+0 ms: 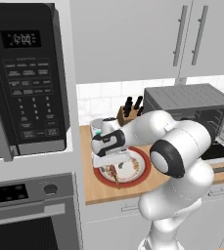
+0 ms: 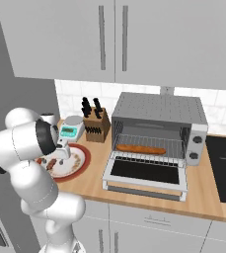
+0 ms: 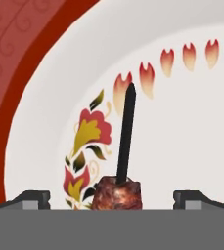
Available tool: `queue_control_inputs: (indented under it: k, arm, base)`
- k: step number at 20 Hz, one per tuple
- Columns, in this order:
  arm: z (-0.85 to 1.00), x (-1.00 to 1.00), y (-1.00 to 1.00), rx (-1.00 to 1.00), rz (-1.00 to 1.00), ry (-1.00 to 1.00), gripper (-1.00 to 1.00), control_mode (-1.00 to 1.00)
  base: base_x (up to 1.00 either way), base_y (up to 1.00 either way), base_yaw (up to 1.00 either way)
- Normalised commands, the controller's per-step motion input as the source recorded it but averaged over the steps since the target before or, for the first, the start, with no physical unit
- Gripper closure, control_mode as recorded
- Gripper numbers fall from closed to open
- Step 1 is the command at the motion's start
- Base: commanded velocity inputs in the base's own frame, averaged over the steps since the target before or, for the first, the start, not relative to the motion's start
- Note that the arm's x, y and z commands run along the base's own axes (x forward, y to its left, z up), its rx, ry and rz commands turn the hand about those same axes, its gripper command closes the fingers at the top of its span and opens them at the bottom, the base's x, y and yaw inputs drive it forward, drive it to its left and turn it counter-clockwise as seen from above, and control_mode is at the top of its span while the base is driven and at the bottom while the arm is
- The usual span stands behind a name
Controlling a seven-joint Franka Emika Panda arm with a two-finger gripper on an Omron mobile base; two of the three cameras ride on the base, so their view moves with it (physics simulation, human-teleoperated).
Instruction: Pick up the kebab skewer and baguette bread, and place them inside the toaster oven. Close the toaster oven door and start by setting the timer.
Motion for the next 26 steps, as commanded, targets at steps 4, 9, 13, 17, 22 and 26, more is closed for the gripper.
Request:
queue_control_inputs:
  k: [4, 9, 13, 17, 22, 26]
  arm:
    - [-0.10, -0.05, -0.02, 0.00, -0.09, 0.00, -1.00, -1.00]
    - [0.00, -0.11, -0.03, 0.00, -0.14, 0.00, -1.00, -1.00]
    - [0.00, -0.08, -0.04, 0.00, -0.16, 0.00, -1.00, -1.00]
    - [0.00, -0.05, -0.05, -0.01, -0.14, -0.02, -1.00, -1.00]
    - [-0.04, 0.00, 0.00, 0.00, -0.13, -0.01, -1.00, -1.00]
    - [-0.19, -0.04, 0.04, 0.00, -0.08, -0.01, -1.00, -1.00]
  base:
    - [0.00, 0.00, 0.00]
    - [0.00, 0.00, 0.00]
    - [0.00, 0.00, 0.00]
    - [0.00, 0.00, 0.00]
    - [0.00, 0.00, 0.00]
    - [0.00, 0.00, 0.00]
